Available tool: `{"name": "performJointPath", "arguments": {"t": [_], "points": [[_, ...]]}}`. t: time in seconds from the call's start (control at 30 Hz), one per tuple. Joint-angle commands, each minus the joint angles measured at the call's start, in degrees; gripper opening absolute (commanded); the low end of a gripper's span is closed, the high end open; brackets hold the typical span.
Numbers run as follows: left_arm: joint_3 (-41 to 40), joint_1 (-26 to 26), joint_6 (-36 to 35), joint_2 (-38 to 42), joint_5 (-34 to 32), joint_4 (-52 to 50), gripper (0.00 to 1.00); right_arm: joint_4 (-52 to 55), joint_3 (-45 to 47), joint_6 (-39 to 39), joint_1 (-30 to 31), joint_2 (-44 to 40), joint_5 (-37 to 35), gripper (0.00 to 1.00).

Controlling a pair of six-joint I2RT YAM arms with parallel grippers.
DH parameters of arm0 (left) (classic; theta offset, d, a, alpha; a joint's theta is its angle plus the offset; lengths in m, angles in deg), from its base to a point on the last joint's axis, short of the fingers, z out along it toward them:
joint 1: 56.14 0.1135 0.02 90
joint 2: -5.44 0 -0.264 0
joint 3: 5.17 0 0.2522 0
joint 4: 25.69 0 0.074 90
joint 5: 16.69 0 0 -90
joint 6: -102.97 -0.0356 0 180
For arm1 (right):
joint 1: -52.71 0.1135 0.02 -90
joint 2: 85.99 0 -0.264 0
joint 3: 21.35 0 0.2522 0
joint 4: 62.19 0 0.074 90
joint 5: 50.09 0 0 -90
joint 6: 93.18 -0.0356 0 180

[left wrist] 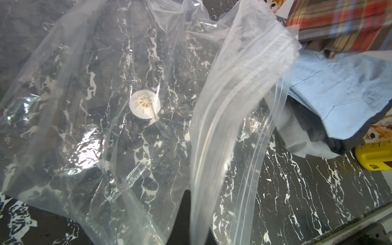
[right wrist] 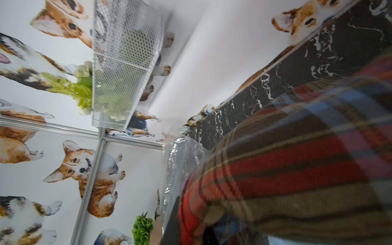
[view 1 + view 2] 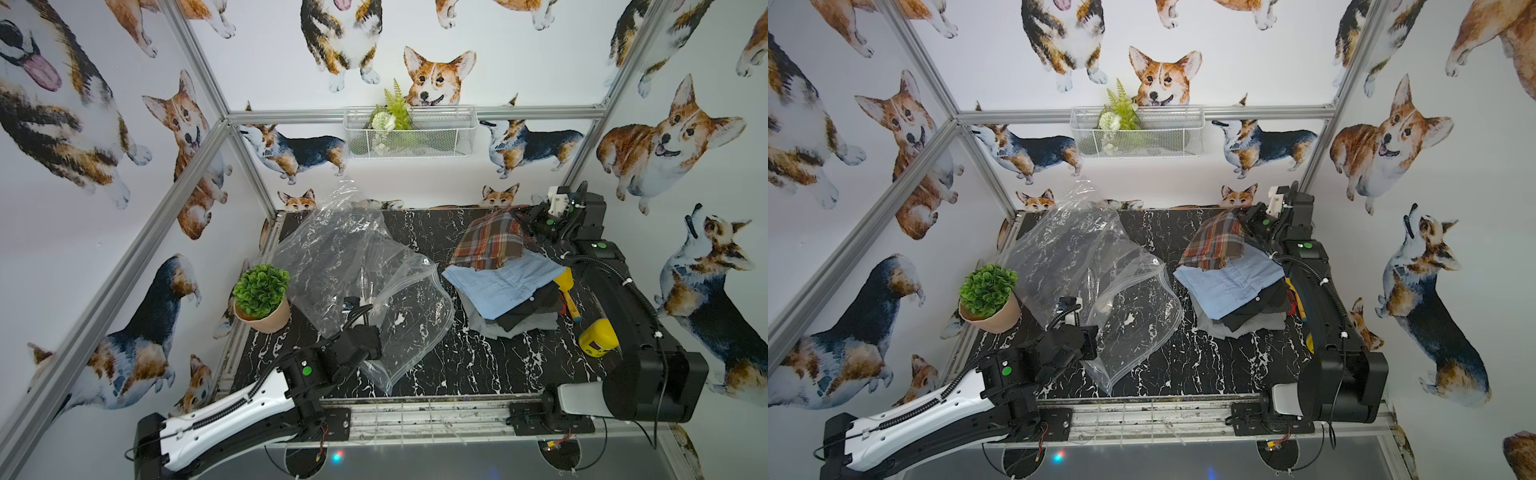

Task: Take the shirt out of the vacuum bag
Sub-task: Place the shirt at the center of the board.

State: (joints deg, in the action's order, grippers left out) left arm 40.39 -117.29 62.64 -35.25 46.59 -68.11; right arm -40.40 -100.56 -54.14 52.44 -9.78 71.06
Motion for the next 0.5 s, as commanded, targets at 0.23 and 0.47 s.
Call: {"name": "performJointPath", "arguments": {"t": [0.23,0.47], "points": [[-0.03,0.01,0.07,0.21,-0.05,0.45,0.0,-13.8,30.28,0.18,-0.32,-13.97,-9.48,0.0],[0.76,-0.03,-0.35,0.2,1.22,0.36,0.0,-4.55,35.74,5.49,-0.41,-25.47,-16.56,0.0]]}}
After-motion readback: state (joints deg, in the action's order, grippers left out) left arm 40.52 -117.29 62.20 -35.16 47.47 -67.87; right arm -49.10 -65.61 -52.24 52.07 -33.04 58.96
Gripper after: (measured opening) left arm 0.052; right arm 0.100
